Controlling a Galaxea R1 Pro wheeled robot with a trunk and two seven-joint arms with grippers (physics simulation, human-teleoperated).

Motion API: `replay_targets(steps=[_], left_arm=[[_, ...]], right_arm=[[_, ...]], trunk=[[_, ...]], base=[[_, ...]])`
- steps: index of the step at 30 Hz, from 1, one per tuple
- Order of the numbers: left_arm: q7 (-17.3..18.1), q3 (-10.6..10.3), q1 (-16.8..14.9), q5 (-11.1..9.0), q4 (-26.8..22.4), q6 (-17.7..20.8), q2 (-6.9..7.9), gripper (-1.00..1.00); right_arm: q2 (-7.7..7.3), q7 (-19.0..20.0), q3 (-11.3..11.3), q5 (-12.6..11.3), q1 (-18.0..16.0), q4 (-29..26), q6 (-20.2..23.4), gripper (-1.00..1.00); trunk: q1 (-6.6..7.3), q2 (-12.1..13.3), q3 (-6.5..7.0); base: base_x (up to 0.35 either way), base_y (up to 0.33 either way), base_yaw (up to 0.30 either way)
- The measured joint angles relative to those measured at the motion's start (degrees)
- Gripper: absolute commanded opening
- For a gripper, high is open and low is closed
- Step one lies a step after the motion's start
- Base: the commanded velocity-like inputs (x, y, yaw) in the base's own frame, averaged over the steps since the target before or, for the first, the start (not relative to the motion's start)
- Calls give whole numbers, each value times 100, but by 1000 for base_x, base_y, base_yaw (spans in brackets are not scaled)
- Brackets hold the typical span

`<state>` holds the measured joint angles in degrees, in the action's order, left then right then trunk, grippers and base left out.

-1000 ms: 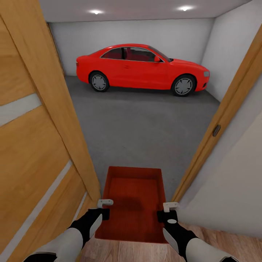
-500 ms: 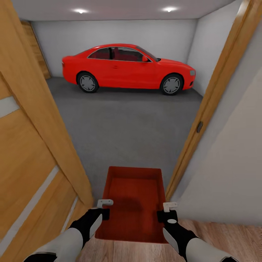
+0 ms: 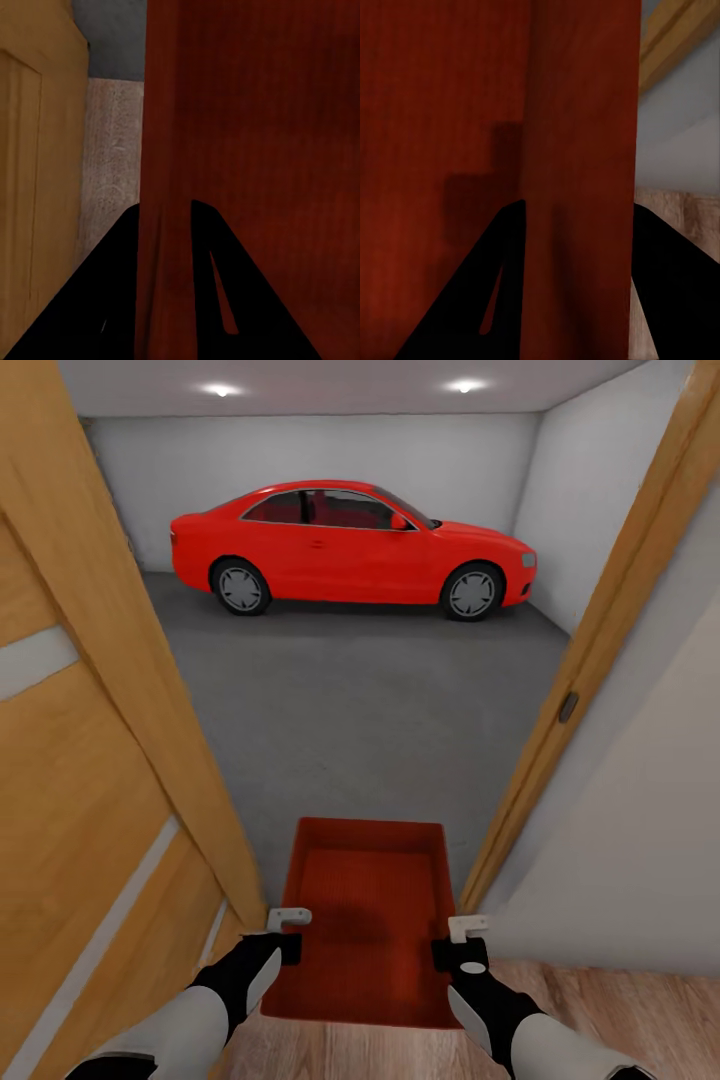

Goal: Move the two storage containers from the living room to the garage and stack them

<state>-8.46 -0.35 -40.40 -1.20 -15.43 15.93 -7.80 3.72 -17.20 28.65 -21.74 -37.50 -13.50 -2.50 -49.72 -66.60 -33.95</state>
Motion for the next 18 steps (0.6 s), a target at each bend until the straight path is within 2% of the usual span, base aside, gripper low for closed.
replay_targets(steps=[3, 18], left_arm=[[-3, -9, 1, -17, 2, -3, 1, -100], [-4, -11, 2, -17, 1, -4, -1, -100]], right_arm=[[-1, 1, -2, 4, -1, -2, 5, -100], [-3, -2, 5, -1, 0, -3, 3, -100]], trunk=[[1, -1, 0], [0, 0, 0]], base=[[0, 98, 0], [0, 2, 0]])
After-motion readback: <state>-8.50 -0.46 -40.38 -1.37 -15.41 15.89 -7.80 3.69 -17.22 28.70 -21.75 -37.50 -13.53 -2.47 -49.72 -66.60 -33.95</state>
